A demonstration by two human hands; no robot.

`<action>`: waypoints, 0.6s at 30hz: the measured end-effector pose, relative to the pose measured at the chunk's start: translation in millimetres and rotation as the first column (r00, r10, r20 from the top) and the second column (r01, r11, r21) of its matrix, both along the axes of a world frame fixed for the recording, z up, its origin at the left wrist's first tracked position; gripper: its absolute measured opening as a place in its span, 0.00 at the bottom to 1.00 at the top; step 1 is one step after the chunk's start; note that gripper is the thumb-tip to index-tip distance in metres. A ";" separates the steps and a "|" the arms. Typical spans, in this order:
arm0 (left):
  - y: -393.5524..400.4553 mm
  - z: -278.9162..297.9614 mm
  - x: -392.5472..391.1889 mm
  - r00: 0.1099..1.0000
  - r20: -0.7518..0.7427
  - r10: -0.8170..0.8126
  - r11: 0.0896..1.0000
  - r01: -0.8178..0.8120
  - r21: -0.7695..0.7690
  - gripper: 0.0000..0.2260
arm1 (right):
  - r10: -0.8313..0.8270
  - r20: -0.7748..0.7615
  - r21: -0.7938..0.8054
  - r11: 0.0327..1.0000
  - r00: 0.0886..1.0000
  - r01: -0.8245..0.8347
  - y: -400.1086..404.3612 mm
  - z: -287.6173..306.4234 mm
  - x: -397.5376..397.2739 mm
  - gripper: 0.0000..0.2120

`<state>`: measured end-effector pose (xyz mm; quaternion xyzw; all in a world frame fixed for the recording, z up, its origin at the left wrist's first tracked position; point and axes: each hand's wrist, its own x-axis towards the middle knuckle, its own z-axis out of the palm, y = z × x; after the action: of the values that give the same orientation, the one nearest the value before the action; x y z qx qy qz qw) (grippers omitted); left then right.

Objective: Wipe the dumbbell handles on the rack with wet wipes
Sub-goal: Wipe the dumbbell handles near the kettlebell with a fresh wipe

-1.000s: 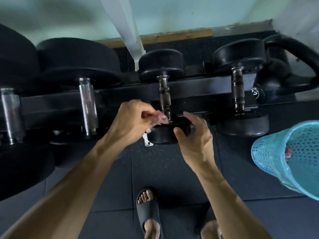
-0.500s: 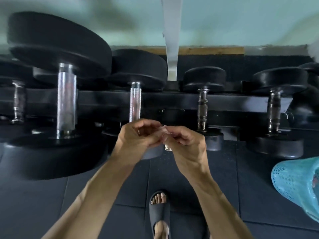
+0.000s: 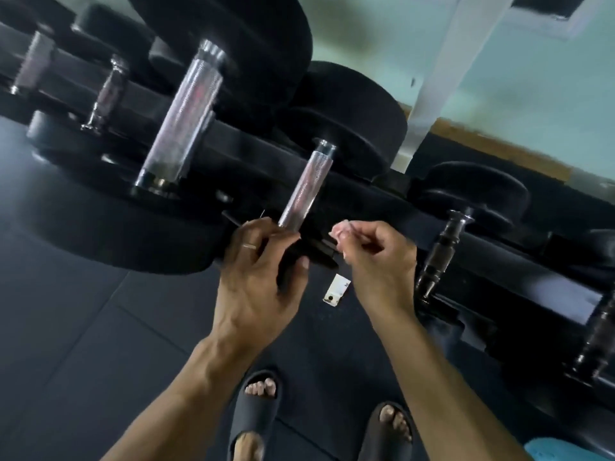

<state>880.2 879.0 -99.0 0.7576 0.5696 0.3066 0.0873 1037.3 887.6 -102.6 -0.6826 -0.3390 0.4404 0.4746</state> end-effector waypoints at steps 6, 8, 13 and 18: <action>3.4 -22.2 1.7 0.975 -0.185 0.124 0.982 -0.093 0.166 0.17 | -0.137 0.010 0.152 0.979 0.991 0.134 60.6 -26.6 -7.8 0.02; 5.1 -25.1 2.7 0.974 -0.176 0.140 0.975 -0.105 0.196 0.17 | -0.168 0.013 0.184 0.969 0.986 0.163 81.5 -32.9 -15.4 0.01; 5.2 -24.7 1.9 0.970 -0.198 0.141 0.980 -0.109 0.164 0.17 | -0.176 0.027 0.136 0.976 0.984 0.170 94.6 -34.8 -29.4 0.06; 5.1 -18.0 2.0 0.959 -0.257 0.123 0.988 -0.096 0.118 0.17 | 0.169 0.125 -0.085 0.984 0.978 -0.159 58.4 -39.5 -23.8 0.03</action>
<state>882.1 884.1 -117.0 0.7624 0.6004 0.2369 -0.0462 1013.5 946.0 -142.1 -0.6969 -0.4083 0.4443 0.3875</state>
